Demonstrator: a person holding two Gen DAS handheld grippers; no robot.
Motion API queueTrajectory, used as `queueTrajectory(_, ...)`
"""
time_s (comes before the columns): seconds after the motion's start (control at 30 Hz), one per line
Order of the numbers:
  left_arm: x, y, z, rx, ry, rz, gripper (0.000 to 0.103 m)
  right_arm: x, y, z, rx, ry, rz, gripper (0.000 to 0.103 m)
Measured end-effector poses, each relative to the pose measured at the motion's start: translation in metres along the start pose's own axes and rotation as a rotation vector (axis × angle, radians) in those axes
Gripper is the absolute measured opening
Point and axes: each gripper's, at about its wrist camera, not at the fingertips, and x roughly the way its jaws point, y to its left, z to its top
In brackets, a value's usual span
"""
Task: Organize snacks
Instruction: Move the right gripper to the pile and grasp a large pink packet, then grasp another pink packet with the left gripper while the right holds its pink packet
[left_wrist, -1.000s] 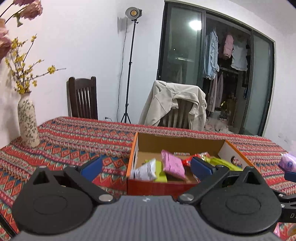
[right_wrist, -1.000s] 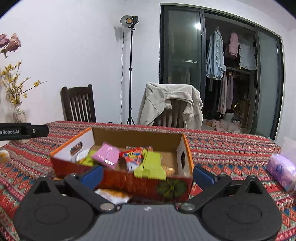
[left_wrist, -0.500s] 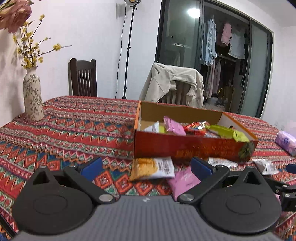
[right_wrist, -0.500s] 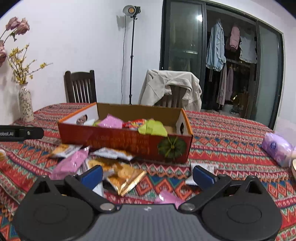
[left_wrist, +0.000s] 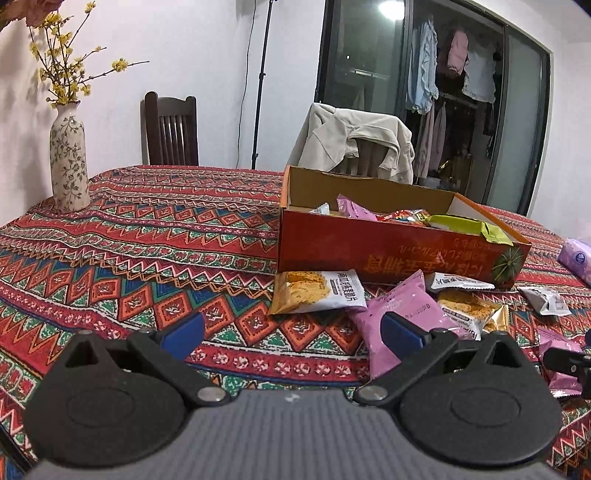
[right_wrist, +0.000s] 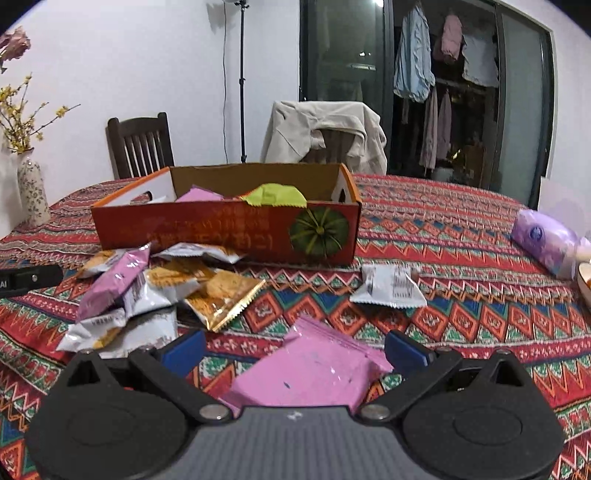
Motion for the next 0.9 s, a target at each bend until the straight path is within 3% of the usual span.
queueTrajectory(0.47,0.000,0.003,-0.001,-0.025,-0.006,0.007,0.103,0.011,0.001,-0.005,-0.008,0.059,-0.019,0.103)
queueTrajectory(0.73,0.000,0.003,-0.001,-0.025,-0.004,0.006,0.103,0.010,-0.005,-0.008,0.004,0.080,-0.004,0.074)
queueTrajectory(0.9,0.000,0.002,-0.002,-0.023,-0.004,0.006,0.103,0.006,-0.009,-0.009,0.012,0.063,0.021,0.068)
